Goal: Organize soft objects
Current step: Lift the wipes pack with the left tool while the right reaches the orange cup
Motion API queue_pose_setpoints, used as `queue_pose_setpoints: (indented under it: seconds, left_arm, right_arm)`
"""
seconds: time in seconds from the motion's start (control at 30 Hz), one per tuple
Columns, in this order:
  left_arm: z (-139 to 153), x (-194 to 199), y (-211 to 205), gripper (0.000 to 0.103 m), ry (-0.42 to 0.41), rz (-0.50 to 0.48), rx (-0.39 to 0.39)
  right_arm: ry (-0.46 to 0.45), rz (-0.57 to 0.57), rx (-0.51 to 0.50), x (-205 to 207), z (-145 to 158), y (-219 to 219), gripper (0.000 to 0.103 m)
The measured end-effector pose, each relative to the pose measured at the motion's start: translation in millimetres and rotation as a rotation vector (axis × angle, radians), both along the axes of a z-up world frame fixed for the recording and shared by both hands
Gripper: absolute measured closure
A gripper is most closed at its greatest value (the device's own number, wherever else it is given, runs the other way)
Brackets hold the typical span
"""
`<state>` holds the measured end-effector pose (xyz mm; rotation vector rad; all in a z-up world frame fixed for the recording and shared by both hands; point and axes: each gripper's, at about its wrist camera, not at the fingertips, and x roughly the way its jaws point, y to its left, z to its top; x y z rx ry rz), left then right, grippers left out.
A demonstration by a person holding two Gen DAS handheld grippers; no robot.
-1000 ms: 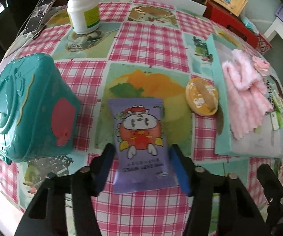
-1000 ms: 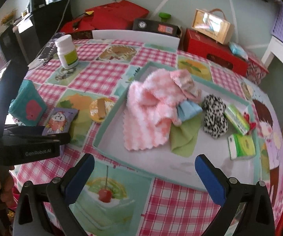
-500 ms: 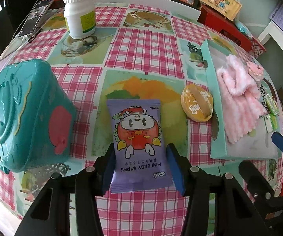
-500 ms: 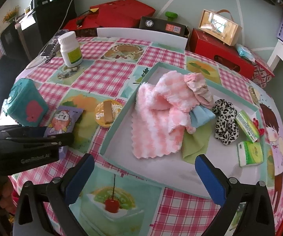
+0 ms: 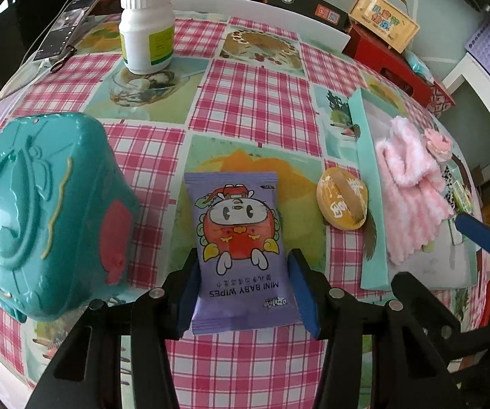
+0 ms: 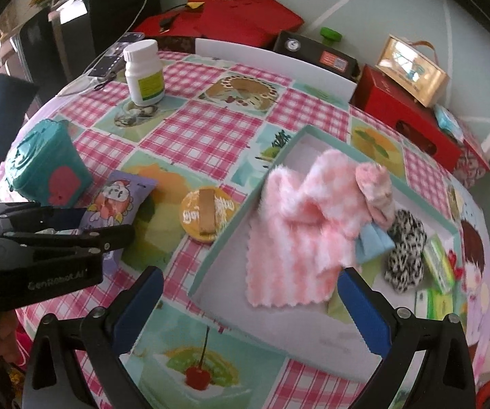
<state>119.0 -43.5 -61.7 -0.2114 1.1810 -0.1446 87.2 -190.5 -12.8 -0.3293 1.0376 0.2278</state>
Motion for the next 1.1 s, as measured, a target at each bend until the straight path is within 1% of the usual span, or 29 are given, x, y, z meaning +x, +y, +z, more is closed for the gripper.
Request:
queue_pose_setpoints:
  seconds: [0.33,0.47,0.53,0.67,0.73,0.87,0.93,1.1]
  left_arm:
    - [-2.5,2.2,-0.5,0.051,-0.001,0.003,-0.029]
    - [-2.2,1.5,1.6,0.051,-0.003,0.01,-0.04]
    - [-2.8,2.4,-0.9,0.051,-0.003,0.012,-0.039]
    - [-1.5,3.6,-4.2,0.051,-0.002,0.009,-0.024]
    - [-1.2,4.7,-5.6,0.051,0.001,0.005,-0.018]
    - [-3.0,7.2,-9.0,0.051,0.015,-0.014,-0.002]
    - [-4.1,7.5,-9.3,0.051,0.021,-0.019,0.001]
    - [-4.3,7.3,-9.8,0.051,0.024,-0.034,0.01]
  right_arm:
    - [0.024,0.116,-0.089,22.9,-2.5,16.7,0.001]
    - [0.032,0.187,-0.12,29.3,-3.2,22.9,0.005]
    - [0.044,0.232,-0.142,34.7,-6.2,26.3,0.009]
    - [0.058,0.298,-0.158,41.2,-9.0,31.7,0.013]
    - [0.072,0.337,-0.158,44.4,-10.0,35.4,0.018]
    - [0.099,0.4,-0.173,49.0,-13.9,42.5,0.02]
    - [0.116,0.451,-0.178,50.3,-16.1,46.6,0.021]
    - [0.163,0.531,-0.183,54.6,-20.7,52.9,0.021]
